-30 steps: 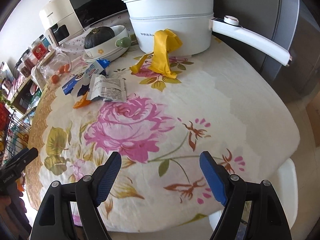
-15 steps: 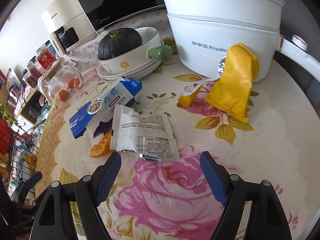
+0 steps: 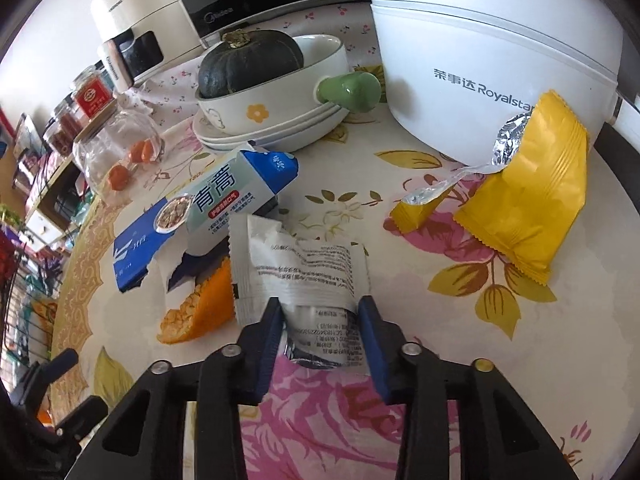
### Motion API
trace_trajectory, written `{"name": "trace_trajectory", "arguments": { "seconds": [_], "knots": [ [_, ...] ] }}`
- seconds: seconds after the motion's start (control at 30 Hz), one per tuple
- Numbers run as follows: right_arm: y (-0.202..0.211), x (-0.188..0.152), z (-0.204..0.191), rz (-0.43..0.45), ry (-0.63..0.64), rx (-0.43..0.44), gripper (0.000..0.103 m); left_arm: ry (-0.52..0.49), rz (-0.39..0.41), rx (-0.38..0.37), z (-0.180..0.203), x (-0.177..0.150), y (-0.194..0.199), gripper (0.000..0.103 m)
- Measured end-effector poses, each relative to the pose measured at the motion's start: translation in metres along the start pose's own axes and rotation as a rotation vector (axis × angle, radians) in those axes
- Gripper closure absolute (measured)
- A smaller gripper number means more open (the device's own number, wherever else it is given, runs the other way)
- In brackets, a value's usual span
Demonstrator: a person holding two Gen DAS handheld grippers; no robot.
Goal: Collect trash
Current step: 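Grasp the white snack wrapper with the right gripper and lift it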
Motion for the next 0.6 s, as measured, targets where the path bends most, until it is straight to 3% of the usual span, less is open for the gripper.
{"name": "trace_trajectory", "arguments": {
  "seconds": [0.13, 0.27, 0.5, 0.6],
  "knots": [
    [0.017, -0.011, 0.008, -0.003, 0.011, -0.002, 0.090, -0.066, 0.025, -0.017, 0.019, 0.001, 0.006, 0.001],
    [0.044, -0.024, 0.021, -0.008, -0.011, -0.007, 0.091, -0.112, 0.043, -0.043, 0.040, 0.007, 0.008, 0.001],
    [0.096, -0.047, 0.028, -0.012, 0.073, -0.007, 0.091, -0.148, 0.058, -0.148, 0.076, 0.026, -0.003, 0.019],
    [0.106, -0.059, 0.033, -0.011, 0.083, 0.021, 0.091, -0.148, 0.072, -0.137, 0.084, 0.031, -0.012, 0.020]
  ]
}}
Point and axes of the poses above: each gripper's, at about its wrist camera, not at the fingertips, and y roughly against the way its jaws point, z to its right, x to its top, the point moved 4 cm from there along -y, roughly the way its jaws point, and after that the axes turned 13 degrees about x, right-handed, at the moved point
